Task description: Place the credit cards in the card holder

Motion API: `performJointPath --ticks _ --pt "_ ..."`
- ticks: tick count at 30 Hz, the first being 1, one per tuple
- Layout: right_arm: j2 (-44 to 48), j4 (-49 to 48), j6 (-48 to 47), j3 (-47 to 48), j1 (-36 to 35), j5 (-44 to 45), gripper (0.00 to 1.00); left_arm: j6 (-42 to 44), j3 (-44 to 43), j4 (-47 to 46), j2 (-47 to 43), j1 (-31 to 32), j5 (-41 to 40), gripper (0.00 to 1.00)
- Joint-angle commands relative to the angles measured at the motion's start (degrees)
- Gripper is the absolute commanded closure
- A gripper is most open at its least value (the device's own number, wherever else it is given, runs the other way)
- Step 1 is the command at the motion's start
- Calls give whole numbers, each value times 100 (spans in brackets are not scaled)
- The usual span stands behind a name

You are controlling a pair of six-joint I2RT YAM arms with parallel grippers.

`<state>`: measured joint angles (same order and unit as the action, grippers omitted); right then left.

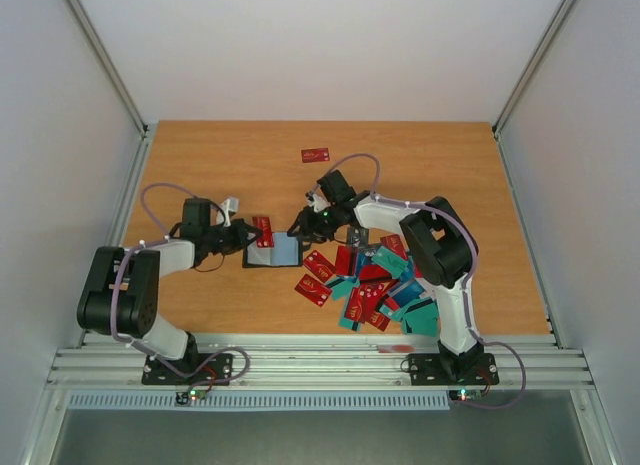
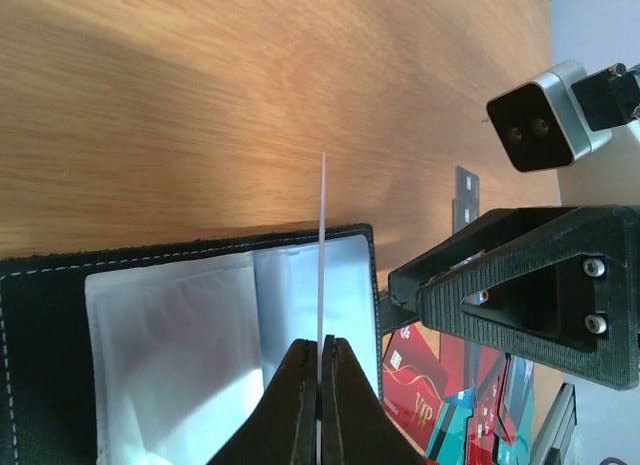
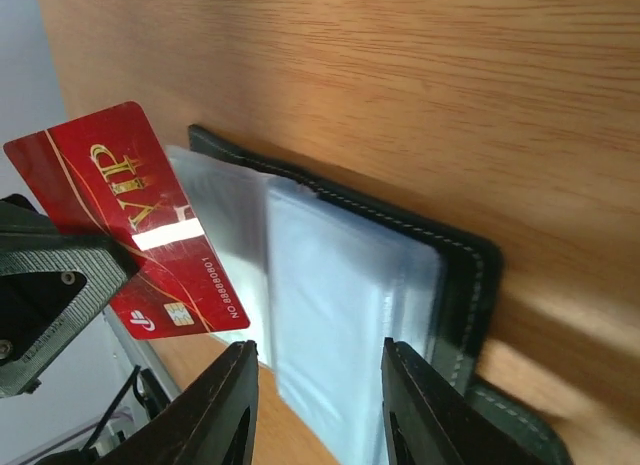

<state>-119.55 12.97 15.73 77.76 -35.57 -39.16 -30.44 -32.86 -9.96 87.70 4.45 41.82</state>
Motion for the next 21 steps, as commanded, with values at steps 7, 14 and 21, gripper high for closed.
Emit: performJointPath --ticks 7,14,21 --pt "-358 -204 -93 -296 33 -250 67 184 92 -236 143 -23 9 100" --pt "-460 -131 -179 -353 59 -268 68 304 75 -105 123 -23 -107 100" --pt "-497 -63 -210 -384 87 -293 70 383 118 -2 52 -23 -271 100"
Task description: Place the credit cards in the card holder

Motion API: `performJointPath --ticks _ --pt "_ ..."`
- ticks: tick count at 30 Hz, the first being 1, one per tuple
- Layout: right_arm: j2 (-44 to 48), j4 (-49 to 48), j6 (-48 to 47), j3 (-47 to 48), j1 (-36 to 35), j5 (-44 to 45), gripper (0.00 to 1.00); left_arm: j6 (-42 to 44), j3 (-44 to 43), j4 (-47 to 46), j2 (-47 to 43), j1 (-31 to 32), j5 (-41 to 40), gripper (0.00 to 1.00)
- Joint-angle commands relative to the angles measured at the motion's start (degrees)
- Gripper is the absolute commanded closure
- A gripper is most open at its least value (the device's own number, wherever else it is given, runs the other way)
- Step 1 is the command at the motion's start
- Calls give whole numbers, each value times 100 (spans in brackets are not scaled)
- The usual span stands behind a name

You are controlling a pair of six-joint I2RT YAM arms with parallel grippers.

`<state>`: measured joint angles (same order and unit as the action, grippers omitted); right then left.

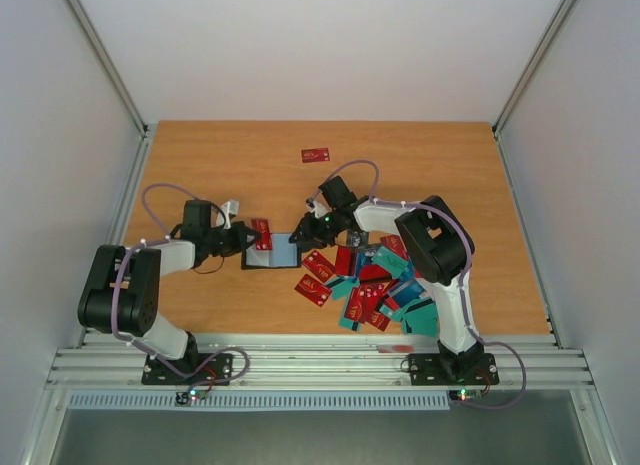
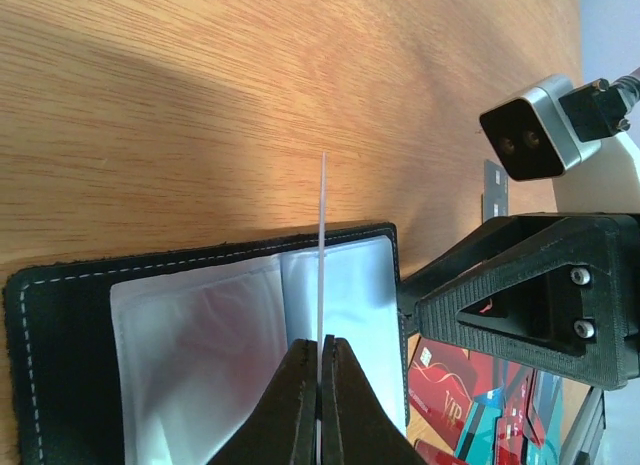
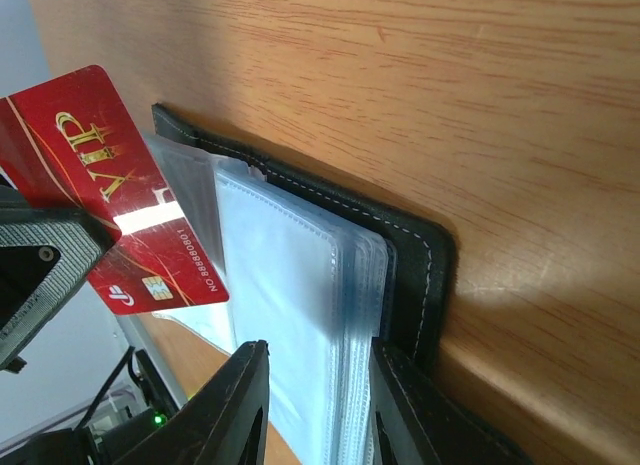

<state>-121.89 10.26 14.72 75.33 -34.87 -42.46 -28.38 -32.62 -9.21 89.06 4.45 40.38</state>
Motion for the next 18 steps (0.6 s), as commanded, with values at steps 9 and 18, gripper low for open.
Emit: performJointPath --ticks 9,18 --pt "-335 343 -119 -71 25 44 72 -12 209 -360 39 38 -34 100" --pt "-420 398 -122 -128 26 54 74 -257 412 -652 -99 74 188 100"
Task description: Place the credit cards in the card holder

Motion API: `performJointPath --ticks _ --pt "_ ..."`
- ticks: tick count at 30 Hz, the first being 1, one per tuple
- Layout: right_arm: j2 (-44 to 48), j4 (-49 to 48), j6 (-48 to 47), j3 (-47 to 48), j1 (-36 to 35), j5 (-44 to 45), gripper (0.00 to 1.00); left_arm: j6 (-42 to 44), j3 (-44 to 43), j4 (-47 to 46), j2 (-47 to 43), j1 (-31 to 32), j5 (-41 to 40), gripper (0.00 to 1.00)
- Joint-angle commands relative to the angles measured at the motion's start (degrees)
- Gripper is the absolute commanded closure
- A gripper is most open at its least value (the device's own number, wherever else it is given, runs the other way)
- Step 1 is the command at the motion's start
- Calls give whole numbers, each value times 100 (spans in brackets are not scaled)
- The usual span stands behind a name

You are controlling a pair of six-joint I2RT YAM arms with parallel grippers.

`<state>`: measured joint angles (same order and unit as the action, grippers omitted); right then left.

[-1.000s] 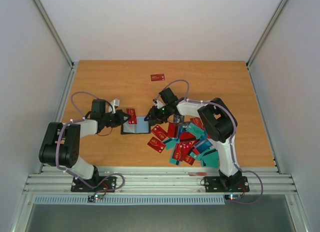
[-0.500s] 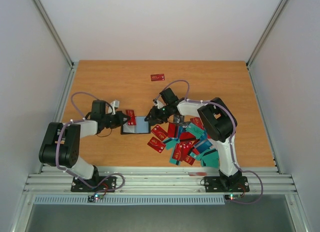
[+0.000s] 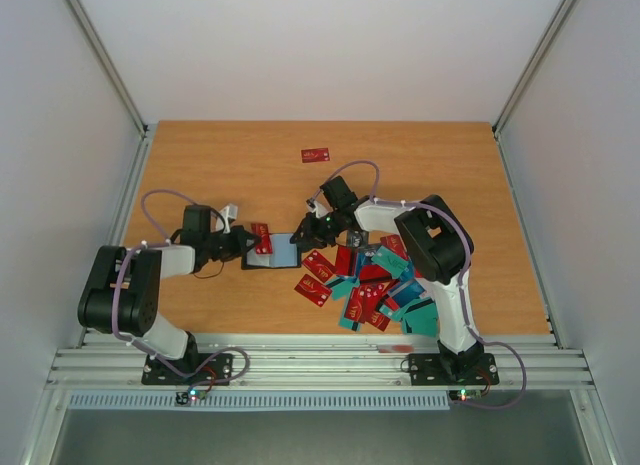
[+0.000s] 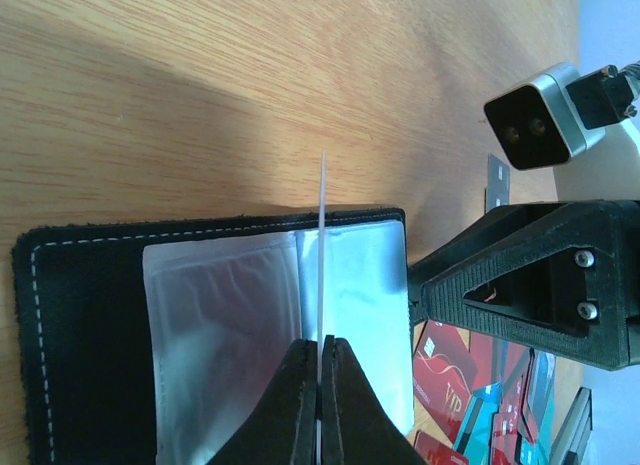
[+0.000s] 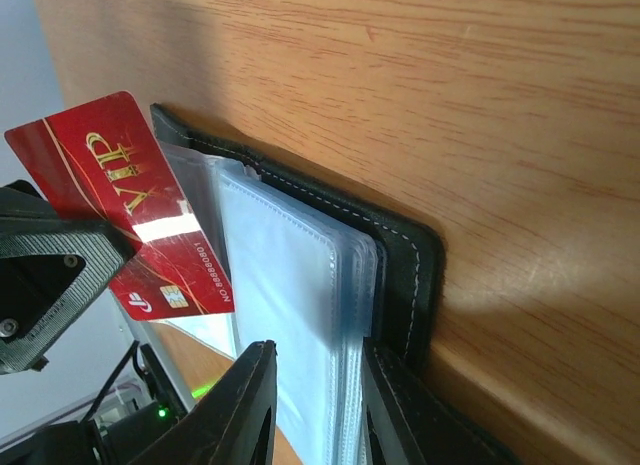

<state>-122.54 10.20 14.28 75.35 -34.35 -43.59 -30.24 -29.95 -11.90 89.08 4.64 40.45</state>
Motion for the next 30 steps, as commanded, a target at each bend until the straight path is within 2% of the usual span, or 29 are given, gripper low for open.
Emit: performJointPath --ticks 1,19,30 --pt "-354 399 -76 -134 -28 163 75 -74 156 -383 -121 54 209 100" --pt "-424 432 -102 -196 -17 125 76 -278 331 -469 -74 185 291 100" --pt "-468 396 -66 -192 -8 88 78 -297 151 273 4 212 261 100"
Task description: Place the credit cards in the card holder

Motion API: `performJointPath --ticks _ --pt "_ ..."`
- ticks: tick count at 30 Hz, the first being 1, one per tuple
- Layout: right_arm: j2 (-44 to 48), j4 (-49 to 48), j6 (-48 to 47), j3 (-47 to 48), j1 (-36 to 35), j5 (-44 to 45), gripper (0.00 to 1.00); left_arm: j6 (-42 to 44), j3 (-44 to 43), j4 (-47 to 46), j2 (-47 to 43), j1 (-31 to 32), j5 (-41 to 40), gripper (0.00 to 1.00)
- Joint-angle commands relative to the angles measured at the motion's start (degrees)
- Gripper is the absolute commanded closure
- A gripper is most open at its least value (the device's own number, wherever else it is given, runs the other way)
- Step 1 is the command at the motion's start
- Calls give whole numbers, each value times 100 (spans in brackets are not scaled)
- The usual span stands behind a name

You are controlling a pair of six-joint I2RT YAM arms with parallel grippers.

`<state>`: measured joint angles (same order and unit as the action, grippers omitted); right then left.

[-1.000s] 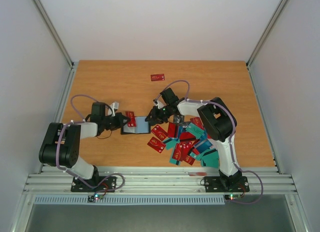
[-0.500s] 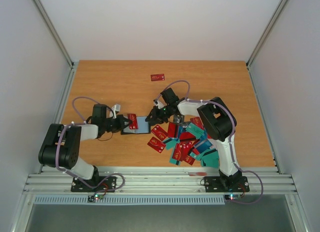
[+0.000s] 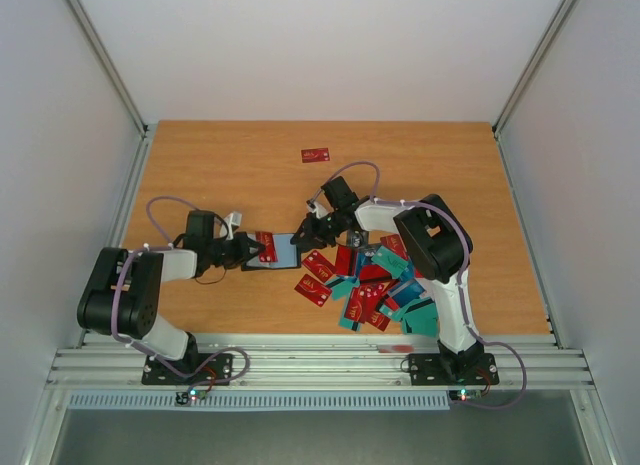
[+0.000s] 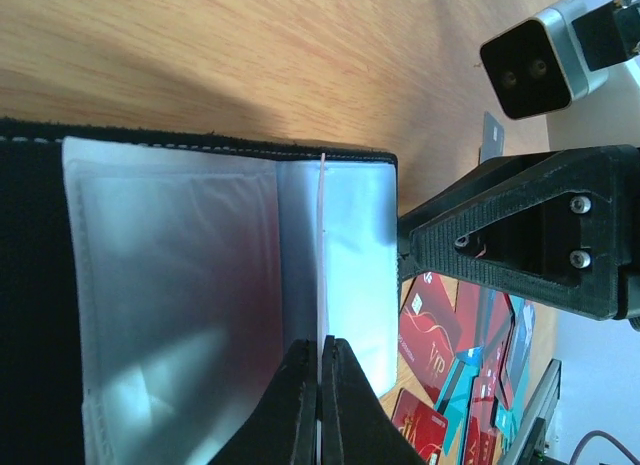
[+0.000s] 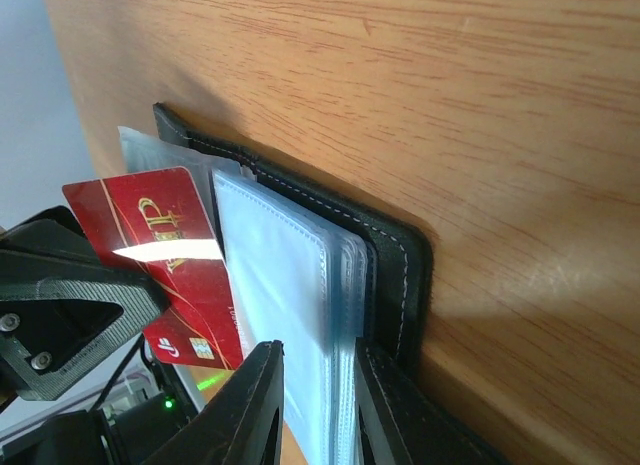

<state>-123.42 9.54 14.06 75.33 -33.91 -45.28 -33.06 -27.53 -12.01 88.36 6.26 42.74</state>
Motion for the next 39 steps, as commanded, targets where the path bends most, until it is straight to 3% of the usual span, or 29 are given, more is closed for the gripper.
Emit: performJointPath --ticks 1,9,17,39 --pt "-385 465 -50 -184 -47 256 78 -16 -132 439 85 51 -16 100" --pt "-464 329 70 -185 -42 209 78 96 -421 1407 84 68 -177 100" --pt "-499 342 70 -160 -45 230 79 224 -642 1708 251 77 4 100" --pt "-482 426 34 -159 -43 221 80 359 -898 1451 830 167 527 100"
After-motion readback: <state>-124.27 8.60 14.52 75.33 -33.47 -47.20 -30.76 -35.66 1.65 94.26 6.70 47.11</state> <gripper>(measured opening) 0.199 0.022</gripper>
